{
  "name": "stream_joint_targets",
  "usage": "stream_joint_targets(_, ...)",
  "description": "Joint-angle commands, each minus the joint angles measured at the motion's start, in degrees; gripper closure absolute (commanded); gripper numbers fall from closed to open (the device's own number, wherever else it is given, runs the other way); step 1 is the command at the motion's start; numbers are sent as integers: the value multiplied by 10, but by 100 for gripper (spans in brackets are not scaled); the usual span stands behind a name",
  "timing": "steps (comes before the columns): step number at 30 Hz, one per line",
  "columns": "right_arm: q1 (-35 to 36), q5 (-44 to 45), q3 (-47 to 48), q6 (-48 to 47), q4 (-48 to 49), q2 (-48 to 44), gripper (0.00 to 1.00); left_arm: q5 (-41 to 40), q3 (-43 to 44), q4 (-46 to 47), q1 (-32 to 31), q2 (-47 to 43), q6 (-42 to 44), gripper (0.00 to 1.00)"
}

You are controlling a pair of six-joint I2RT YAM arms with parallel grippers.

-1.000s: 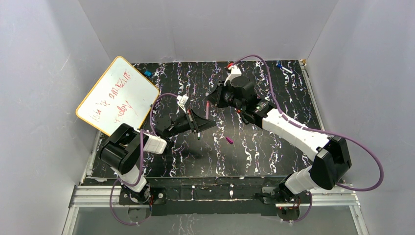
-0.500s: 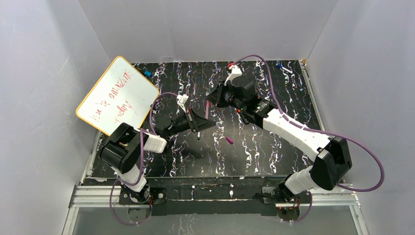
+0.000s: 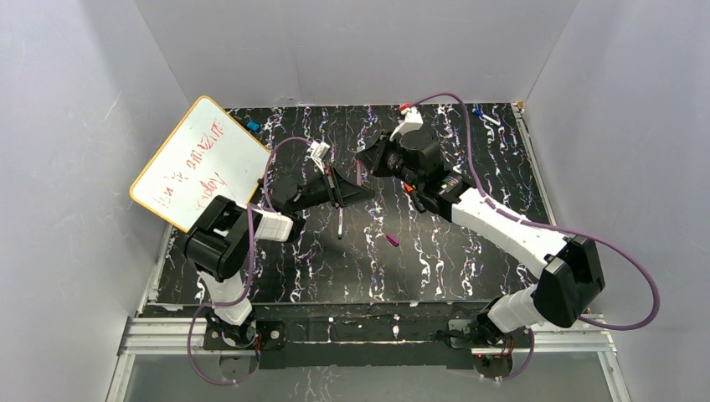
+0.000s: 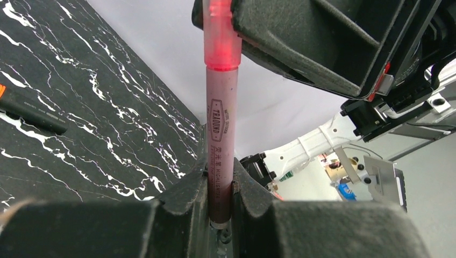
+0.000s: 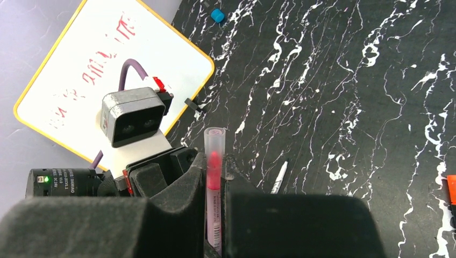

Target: Insert the pens into the pen caps

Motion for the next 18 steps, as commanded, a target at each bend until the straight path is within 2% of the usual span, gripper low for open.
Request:
stream_joint_targets(1,51,-85,-24,9,-64,-13,99,-29,61,63,26,3,-1,100)
stream_joint_targets(9,62,-87,-27,-19,-100,-25,99,31,86,4,69,6,62,100)
stream_joint_targets(18,72,-85,-31,-31,-105,-21,99,67,155,-64,76,26,139,100)
